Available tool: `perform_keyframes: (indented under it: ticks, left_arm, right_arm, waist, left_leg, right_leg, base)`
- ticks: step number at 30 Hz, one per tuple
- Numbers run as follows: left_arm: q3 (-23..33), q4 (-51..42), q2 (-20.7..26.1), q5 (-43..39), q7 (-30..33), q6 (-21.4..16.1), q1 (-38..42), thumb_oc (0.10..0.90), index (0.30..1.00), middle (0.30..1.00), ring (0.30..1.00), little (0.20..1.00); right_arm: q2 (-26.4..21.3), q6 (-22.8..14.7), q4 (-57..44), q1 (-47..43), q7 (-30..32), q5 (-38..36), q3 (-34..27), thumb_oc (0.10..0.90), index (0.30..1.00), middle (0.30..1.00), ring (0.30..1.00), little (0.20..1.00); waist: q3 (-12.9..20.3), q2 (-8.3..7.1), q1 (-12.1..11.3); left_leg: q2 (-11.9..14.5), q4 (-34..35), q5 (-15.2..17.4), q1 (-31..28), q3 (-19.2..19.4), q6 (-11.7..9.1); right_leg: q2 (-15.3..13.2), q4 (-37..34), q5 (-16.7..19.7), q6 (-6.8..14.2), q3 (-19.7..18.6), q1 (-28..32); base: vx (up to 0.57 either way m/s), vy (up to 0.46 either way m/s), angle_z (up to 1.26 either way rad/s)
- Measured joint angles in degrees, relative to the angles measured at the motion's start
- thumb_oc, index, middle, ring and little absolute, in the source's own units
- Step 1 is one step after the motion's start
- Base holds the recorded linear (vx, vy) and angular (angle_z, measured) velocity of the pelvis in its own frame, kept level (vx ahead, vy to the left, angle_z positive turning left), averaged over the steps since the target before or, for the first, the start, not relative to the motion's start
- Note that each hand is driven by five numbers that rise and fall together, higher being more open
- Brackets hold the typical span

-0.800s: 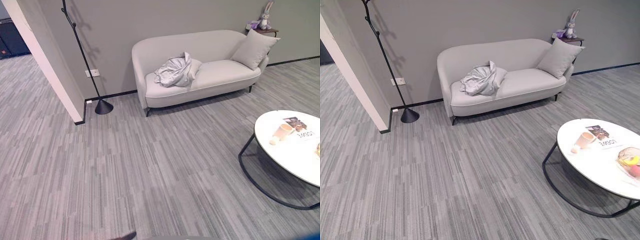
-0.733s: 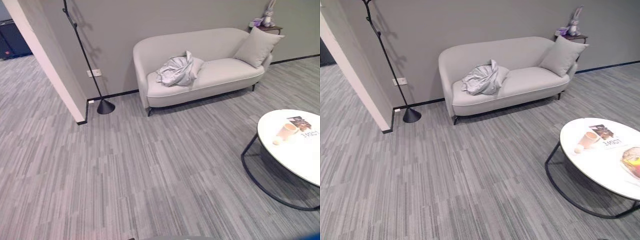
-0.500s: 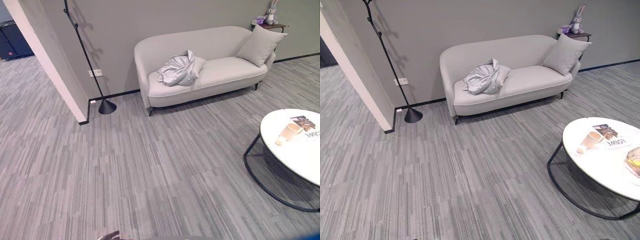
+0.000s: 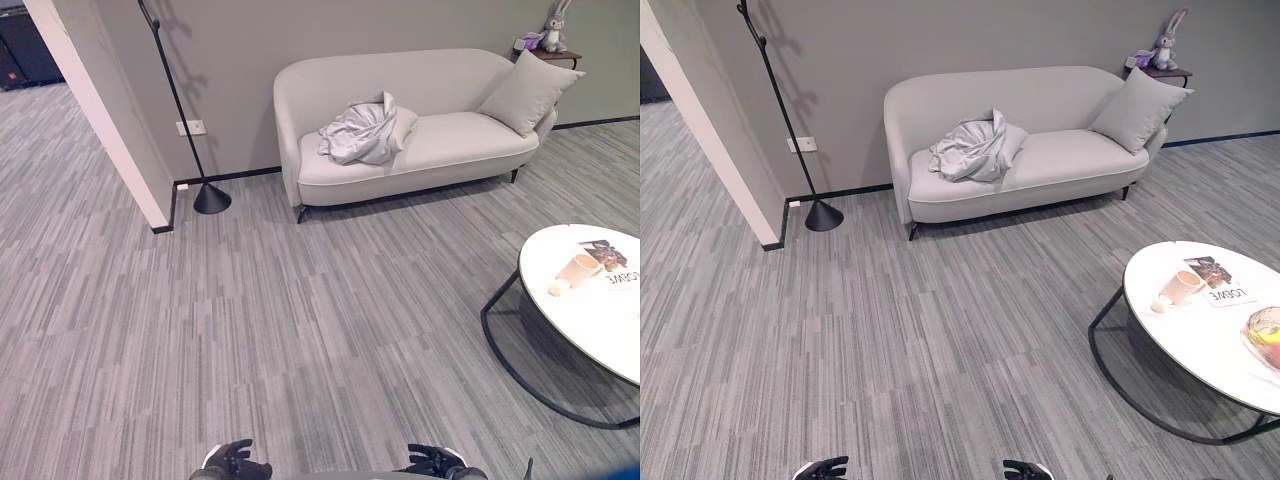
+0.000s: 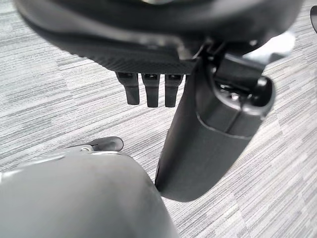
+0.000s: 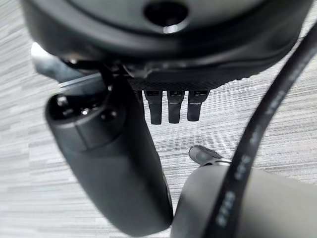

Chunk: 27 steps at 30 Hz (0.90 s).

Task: Hang the clothes on the sofa on the clothes rack.

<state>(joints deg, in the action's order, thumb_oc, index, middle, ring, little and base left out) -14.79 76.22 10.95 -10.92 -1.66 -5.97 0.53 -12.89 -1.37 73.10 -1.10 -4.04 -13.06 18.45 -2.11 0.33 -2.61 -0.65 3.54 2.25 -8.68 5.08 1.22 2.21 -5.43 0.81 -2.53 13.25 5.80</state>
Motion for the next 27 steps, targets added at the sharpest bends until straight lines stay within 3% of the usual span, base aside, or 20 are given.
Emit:
perform_keyframes:
  ticks: [11,23,27]
  left_arm:
    - [-0.28,0.07,0.05,4.85,0.49,-0.17,0.19,0.800,0.900,0.900,0.900,0.900]
    - [-4.98,-0.37,0.26,9.19,1.24,-0.15,1.99,0.800,0.900,0.900,0.900,0.900]
    - [-5.13,-0.29,0.04,9.18,1.16,-0.13,3.38,0.800,0.900,0.900,0.900,0.900]
  right_arm:
    - [0.47,-0.02,2.09,-0.17,-0.42,0.50,-0.90,0.800,0.900,0.900,0.900,0.900]
    - [0.18,-0.04,0.96,-0.80,-0.21,3.71,0.30,0.800,0.900,0.900,0.900,0.900]
    - [-0.21,0.04,1.34,-2.71,-0.05,3.61,0.15,0.800,0.900,0.900,0.900,0.900]
  waist:
    - [0.25,-0.21,-0.28]
    - [0.40,0.22,-0.13]
    - [-1.06,1.08,0.33]
  left_leg:
    - [-0.19,0.33,0.03,-0.83,-0.53,0.06]
    - [-0.40,1.34,-0.35,-0.55,-0.76,0.57]
    - [-0.61,1.68,-0.93,0.46,-1.33,1.29]
  right_leg:
    - [-0.19,-0.03,-0.04,-0.01,0.18,0.95]
    - [-0.34,0.23,0.03,0.04,0.39,0.23]
    - [-1.10,4.82,-1.37,0.00,1.04,-2.93]
  base:
    - [0.00,0.012,0.00]
    - [0.01,0.075,0.01]
    - [0.01,0.127,0.08]
